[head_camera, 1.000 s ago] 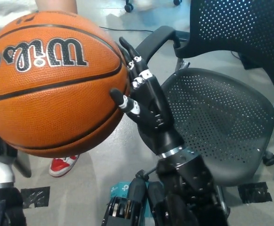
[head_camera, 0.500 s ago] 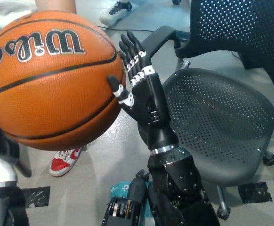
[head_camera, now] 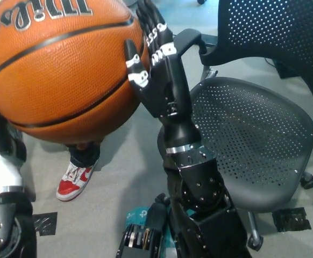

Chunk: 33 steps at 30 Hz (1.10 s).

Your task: The robot grabs the basketball from a person using both hands and then drops it on the black chair in the front

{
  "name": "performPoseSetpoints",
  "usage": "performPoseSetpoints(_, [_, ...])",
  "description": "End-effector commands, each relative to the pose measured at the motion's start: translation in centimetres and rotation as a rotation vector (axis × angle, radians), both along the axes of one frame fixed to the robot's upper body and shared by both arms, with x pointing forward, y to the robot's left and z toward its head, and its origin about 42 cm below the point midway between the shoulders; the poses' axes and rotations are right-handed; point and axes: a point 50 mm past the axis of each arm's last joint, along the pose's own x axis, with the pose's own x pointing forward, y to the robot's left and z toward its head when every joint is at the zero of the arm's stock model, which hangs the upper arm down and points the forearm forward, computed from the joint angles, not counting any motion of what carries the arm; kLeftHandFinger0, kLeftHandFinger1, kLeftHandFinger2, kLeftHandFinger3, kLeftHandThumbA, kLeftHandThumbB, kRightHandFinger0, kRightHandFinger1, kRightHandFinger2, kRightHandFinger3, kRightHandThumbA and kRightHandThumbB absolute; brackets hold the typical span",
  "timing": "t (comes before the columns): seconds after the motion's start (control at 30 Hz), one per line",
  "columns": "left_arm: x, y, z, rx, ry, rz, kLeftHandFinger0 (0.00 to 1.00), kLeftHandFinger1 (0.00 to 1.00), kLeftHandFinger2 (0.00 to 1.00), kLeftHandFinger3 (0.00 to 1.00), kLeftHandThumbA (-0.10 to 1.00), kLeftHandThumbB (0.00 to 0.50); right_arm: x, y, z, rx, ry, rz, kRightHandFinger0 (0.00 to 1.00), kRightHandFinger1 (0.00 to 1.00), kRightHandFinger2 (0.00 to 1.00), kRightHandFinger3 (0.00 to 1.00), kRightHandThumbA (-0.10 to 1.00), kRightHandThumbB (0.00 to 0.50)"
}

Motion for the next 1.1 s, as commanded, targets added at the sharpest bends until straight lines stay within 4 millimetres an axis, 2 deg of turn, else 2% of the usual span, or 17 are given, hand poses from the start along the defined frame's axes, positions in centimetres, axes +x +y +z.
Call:
performPoseSetpoints(0.0, [-0.1, -5.9, 5.3, 0.132, -0.212, -0.273, 1.0, 1.0, 1.0, 1.0, 1.0, 0.133, -2.2, 6.7, 2.0, -0.212, -0.088, 0.177, 1.0, 1.0, 1.0, 1.0, 1.0, 0.258])
performPoseSetpoints(0.23, [0.7, -6.8, 6.3, 0.147, -0.236, -0.287, 1.0, 1.0, 1.0, 1.0, 1.0, 0.125, -1.4, 5.8, 2.4, -0.217, -0.116, 0.164, 1.0, 1.0, 1.0, 1.0, 1.0, 0.264])
performPoseSetpoints(0.4, [1.8, -8.2, 8.7, 0.169, -0.292, -0.336, 1.0, 1.0, 1.0, 1.0, 1.0, 0.133, -1.0, 4.1, 5.2, -0.183, -0.163, 0.132, 1.0, 1.0, 1.0, 1.0, 1.0, 0.272])
performPoseSetpoints(0.5, [2.6, -9.5, 10.2, 0.207, -0.308, -0.336, 1.0, 1.0, 1.0, 1.0, 1.0, 0.182, -0.6, 2.7, 6.6, -0.161, -0.183, 0.115, 1.0, 1.0, 1.0, 1.0, 1.0, 0.269])
performPoseSetpoints(0.57, [3.7, -11.3, 11.6, 0.238, -0.304, -0.348, 1.0, 1.0, 1.0, 1.0, 1.0, 0.179, 0.2, 1.0, 7.7, -0.117, -0.189, 0.104, 1.0, 1.0, 1.0, 1.0, 1.0, 0.255])
performPoseSetpoints(0.7, [4.9, -13.5, 12.5, 0.26, -0.297, -0.388, 1.0, 1.0, 1.0, 1.0, 1.0, 0.201, 0.8, -1.3, 8.4, -0.103, -0.194, 0.04, 1.0, 1.0, 1.0, 1.0, 1.0, 0.26])
performPoseSetpoints(0.77, [5.6, -15.0, 13.0, 0.326, -0.288, -0.38, 1.0, 1.0, 1.0, 1.0, 1.0, 0.196, 1.4, -2.8, 8.7, -0.099, -0.178, 0.015, 1.0, 1.0, 1.0, 1.0, 1.0, 0.289])
performPoseSetpoints(0.8, [6.0, -15.7, 13.2, 0.325, -0.277, -0.399, 1.0, 1.0, 1.0, 1.0, 1.0, 0.184, 1.7, -3.5, 8.6, -0.097, -0.177, 0.01, 1.0, 1.0, 1.0, 1.0, 1.0, 0.273])
performPoseSetpoints(0.87, [7.2, -17.6, 13.1, 0.313, -0.266, -0.437, 1.0, 1.0, 1.0, 1.0, 1.0, 0.165, 2.6, -5.2, 8.4, -0.082, -0.175, -0.039, 1.0, 1.0, 1.0, 1.0, 1.0, 0.234])
performPoseSetpoints(0.9, [7.3, -17.7, 13.1, 0.311, -0.267, -0.437, 1.0, 1.0, 1.0, 1.0, 1.0, 0.164, 2.6, -5.3, 8.4, -0.084, -0.175, -0.041, 1.0, 1.0, 1.0, 1.0, 1.0, 0.233])
performPoseSetpoints(0.93, [7.8, -18.3, 12.9, 0.348, -0.276, -0.424, 1.0, 1.0, 1.0, 1.0, 1.0, 0.16, 2.8, -5.9, 8.3, -0.085, -0.17, -0.067, 1.0, 1.0, 1.0, 1.0, 1.0, 0.208])
performPoseSetpoints(1.0, [8.8, -20.3, 12.5, 0.392, -0.249, -0.428, 1.0, 1.0, 1.0, 1.0, 1.0, 0.141, 3.1, -7.8, 7.7, -0.061, -0.129, -0.095, 1.0, 1.0, 1.0, 1.0, 1.0, 0.236])
performPoseSetpoints(1.07, [9.3, -21.6, 11.9, 0.429, -0.225, -0.437, 1.0, 1.0, 1.0, 1.0, 1.0, 0.134, 3.6, -9.4, 6.7, -0.05, -0.115, -0.095, 1.0, 1.0, 1.0, 1.0, 1.0, 0.219])
